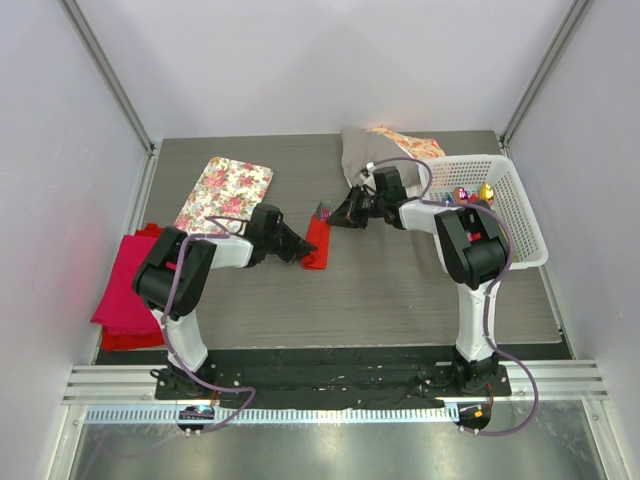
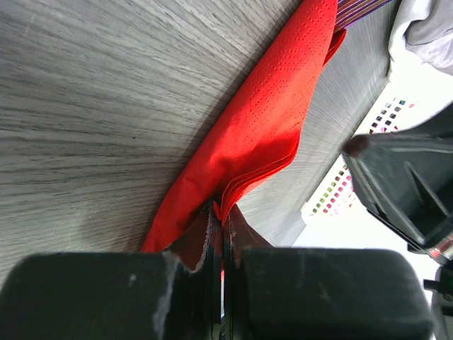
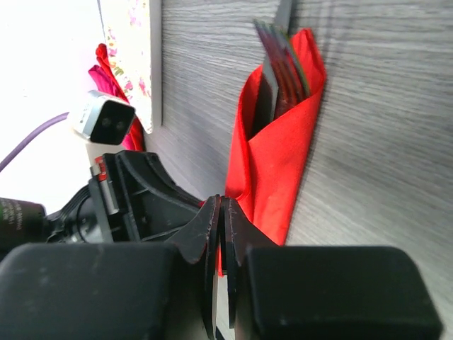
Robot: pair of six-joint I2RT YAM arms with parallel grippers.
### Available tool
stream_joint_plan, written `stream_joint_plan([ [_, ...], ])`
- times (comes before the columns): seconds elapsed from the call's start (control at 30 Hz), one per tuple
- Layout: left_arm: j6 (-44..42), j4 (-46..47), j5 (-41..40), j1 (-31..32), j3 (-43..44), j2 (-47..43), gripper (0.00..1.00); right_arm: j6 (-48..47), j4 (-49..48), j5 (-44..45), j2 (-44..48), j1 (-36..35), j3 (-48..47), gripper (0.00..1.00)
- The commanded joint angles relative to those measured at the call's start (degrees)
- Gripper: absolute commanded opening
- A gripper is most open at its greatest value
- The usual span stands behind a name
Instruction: Place the utensils on the paper napkin and roll it up
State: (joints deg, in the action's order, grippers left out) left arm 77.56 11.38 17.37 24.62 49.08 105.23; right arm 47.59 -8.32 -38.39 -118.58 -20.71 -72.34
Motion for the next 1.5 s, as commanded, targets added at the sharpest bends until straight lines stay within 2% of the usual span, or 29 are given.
stream_joint_plan([
  [0.0, -3.1, -9.7, -4.5, -0.5, -1.3, 1.9, 0.00, 1.0, -3.2, -0.6, -1.6, -0.6, -0.8, 0.10],
  [0.67, -5.5, -8.1, -3.8, 0.0, 0.2, 0.2, 0.00, 0.7, -1.4, 3.2, -7.9, -1.9, -1.3, 0.05],
  [0.9, -7.2, -5.8, -4.4, 1.7, 2.6, -3.7, 0.00, -0.6, 1.7, 5.2, -8.2, -2.6, -1.6, 0.01],
  [1.27, -6.8, 0.8, -2.7, 3.6, 2.6, -5.1, 0.00, -2.2, 4.8, 7.3, -8.1, -2.9, -2.1, 0.01],
  [1.47, -5.1, 7.0, -0.6, 4.2, 2.3, -2.9, 0.00, -2.2, 5.0, 7.7, -8.1, -2.9, -2.0, 0.01],
])
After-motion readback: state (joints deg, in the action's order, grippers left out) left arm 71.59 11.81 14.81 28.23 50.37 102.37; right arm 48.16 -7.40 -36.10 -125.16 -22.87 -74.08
